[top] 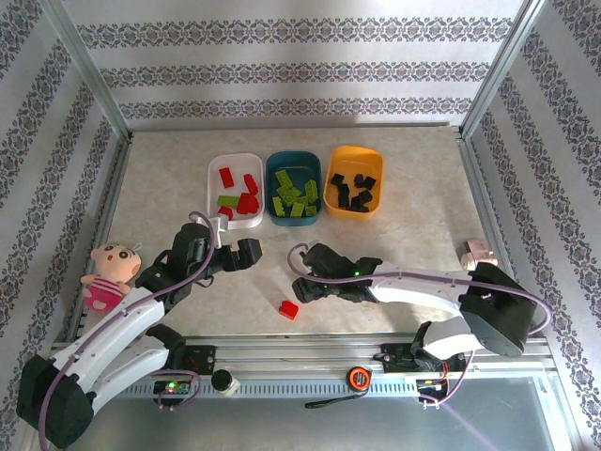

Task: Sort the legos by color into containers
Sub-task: Pick up the lego from the center of the table, then place the lego in the container.

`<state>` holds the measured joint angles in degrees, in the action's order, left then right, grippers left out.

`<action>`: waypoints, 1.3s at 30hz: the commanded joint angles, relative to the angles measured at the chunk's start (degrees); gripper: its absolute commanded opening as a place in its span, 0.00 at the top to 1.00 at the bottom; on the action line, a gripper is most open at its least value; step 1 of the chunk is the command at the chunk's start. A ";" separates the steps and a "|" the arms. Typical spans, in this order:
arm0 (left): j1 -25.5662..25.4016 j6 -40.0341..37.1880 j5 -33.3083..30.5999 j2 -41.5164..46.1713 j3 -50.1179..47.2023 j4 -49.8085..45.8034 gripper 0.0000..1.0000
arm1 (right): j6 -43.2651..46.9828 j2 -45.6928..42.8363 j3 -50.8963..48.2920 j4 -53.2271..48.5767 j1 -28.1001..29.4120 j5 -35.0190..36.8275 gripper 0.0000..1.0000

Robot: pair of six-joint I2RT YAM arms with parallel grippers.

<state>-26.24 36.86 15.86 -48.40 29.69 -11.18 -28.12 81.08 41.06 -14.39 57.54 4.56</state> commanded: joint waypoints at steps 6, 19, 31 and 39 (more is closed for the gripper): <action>-0.37 0.58 -0.05 0.63 -0.28 -0.82 0.00 | -1.60 6.79 0.68 -0.04 0.47 0.60 0.25; -0.36 -3.14 -4.67 4.63 2.79 -7.57 0.00 | 3.48 1.72 1.66 2.86 -0.64 -3.16 0.65; -0.39 -1.72 -9.23 12.53 1.73 -10.86 0.00 | 11.34 19.21 32.65 5.21 -8.78 -11.35 0.67; -0.40 0.07 -6.09 12.63 0.32 -10.72 0.00 | 7.60 40.10 56.26 4.25 -13.28 -17.66 0.65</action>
<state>-26.24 35.46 8.32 -35.75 31.33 -20.64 -19.22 116.71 91.44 -9.28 45.19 -9.54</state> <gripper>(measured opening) 0.997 0.426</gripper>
